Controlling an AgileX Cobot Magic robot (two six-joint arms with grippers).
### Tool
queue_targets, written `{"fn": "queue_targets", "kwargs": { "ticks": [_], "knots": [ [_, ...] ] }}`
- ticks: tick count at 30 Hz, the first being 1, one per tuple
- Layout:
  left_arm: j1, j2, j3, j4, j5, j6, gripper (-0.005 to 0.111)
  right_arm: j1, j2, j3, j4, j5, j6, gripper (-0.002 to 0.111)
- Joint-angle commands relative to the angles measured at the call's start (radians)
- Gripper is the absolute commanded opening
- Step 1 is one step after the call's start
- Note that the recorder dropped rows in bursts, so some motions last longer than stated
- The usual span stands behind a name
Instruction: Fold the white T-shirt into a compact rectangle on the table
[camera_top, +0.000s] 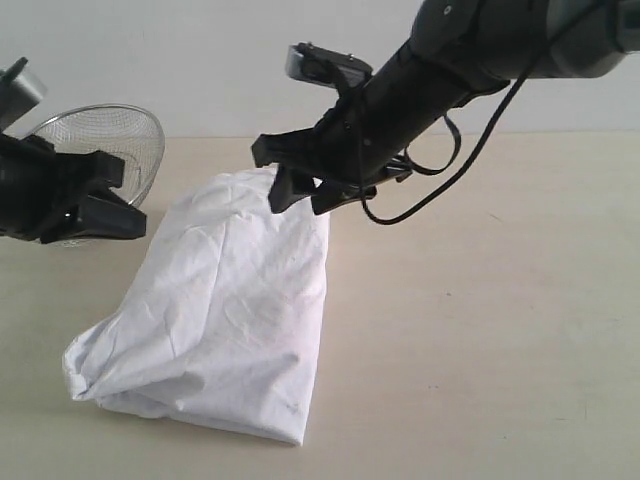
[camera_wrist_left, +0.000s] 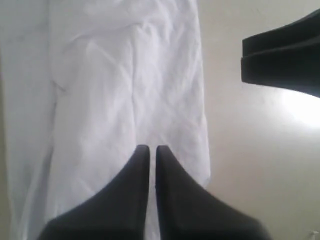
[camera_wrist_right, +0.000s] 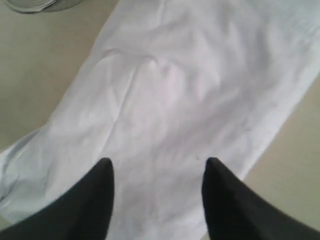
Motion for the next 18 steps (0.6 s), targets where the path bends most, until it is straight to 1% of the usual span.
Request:
{"fn": "queue_targets", "kwargs": {
  "ticks": [1,3,5,8,11,13,15,16,18],
  "knots": [
    [-0.061,0.112,-0.083,-0.05,0.015,0.046,0.005,-0.042,-0.013,0.006,-0.013,0.021,-0.011,0.018],
    [-0.088,0.175,-0.135,-0.05,0.003,0.046,0.005,-0.042,-0.013,0.006,-0.044,0.019,-0.011,0.001],
    [-0.097,0.226,-0.178,-0.05,-0.026,0.016,0.005,-0.042,-0.013,0.006,-0.046,0.017,-0.015,0.001],
    [-0.094,0.293,-0.229,-0.052,-0.053,-0.016,0.005,-0.042,-0.013,0.006,-0.046,0.017,-0.031,0.009],
    [-0.094,0.35,-0.279,-0.052,-0.041,-0.056,0.005,-0.042,-0.009,0.006,-0.046,0.017,-0.052,0.023],
    [-0.09,0.377,-0.305,-0.05,-0.054,-0.056,0.01,-0.042,0.001,0.006,-0.046,0.023,-0.064,0.033],
    [-0.07,0.398,-0.328,-0.052,-0.056,-0.052,0.021,-0.042,0.009,0.006,-0.046,0.03,-0.072,0.041],
    [-0.059,0.405,-0.335,-0.052,-0.056,-0.057,0.028,-0.042,0.017,0.006,-0.046,0.035,-0.081,0.043],
    [-0.033,0.419,-0.346,-0.052,-0.061,-0.063,0.045,-0.042,0.024,0.008,-0.046,0.039,-0.09,0.045]
  ]
}}
